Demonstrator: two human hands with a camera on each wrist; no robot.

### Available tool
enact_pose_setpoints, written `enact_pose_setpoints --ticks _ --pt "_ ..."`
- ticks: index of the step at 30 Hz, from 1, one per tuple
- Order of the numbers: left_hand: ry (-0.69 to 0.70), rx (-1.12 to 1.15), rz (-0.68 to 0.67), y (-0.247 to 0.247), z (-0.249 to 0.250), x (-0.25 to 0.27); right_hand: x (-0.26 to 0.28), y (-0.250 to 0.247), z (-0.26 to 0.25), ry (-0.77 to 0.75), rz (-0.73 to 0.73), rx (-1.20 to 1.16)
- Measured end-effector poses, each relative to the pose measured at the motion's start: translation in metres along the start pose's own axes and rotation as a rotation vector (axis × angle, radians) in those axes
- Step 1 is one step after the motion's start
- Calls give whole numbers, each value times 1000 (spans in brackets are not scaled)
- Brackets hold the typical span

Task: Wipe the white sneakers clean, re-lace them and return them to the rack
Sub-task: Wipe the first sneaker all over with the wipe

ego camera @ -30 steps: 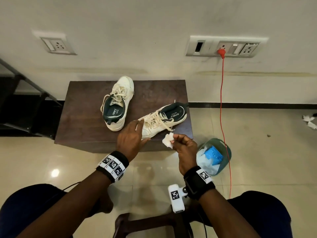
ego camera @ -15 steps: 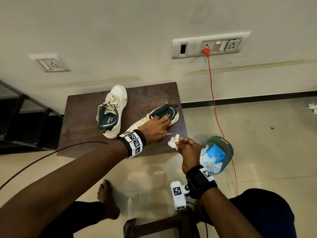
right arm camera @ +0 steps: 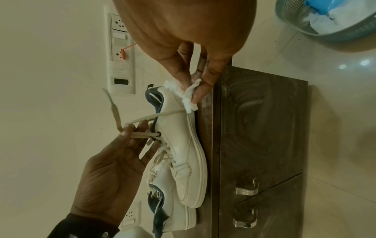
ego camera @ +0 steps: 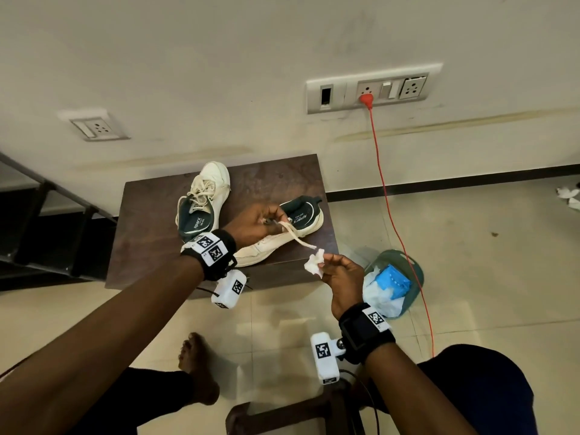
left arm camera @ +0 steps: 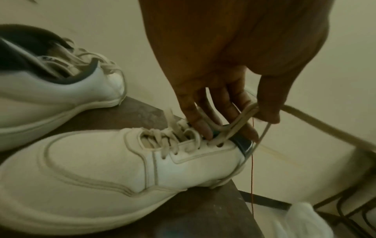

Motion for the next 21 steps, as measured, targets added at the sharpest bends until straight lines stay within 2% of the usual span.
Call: enact_pose_setpoints --ticks 2,4,9,11,14,17,19,21 --pt "-55 284 12 -2 -2 5 -1 0 2 5 -2 15" --pt "-83 461 94 -12 -4 9 -1 2 4 12 -6 34" --pt "-61 737 287 -41 -11 17 -2 6 7 15 -25 61" --pt "-58 765 362 -52 -10 18 -2 7 6 9 -27 64" --pt "-117 679 551 -80 -23 24 -1 9 5 0 -36 69" --pt "-331 492 692 -105 -58 38 0 11 4 -8 -45 70" --pt "-410 150 698 -115 -63 52 0 13 5 -18 -56 85" --pt "-379 -291 662 -108 -45 67 0 15 6 -24 -63 100"
Point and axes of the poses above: each hand's wrist, its own x-axis away from the middle knuckle, its own y-axis out of the palm, z = x × y, the point moved 10 cm from there along -x, towards the middle knuckle, and after that the axes turned 13 degrees about x, right-handed, at the moved point
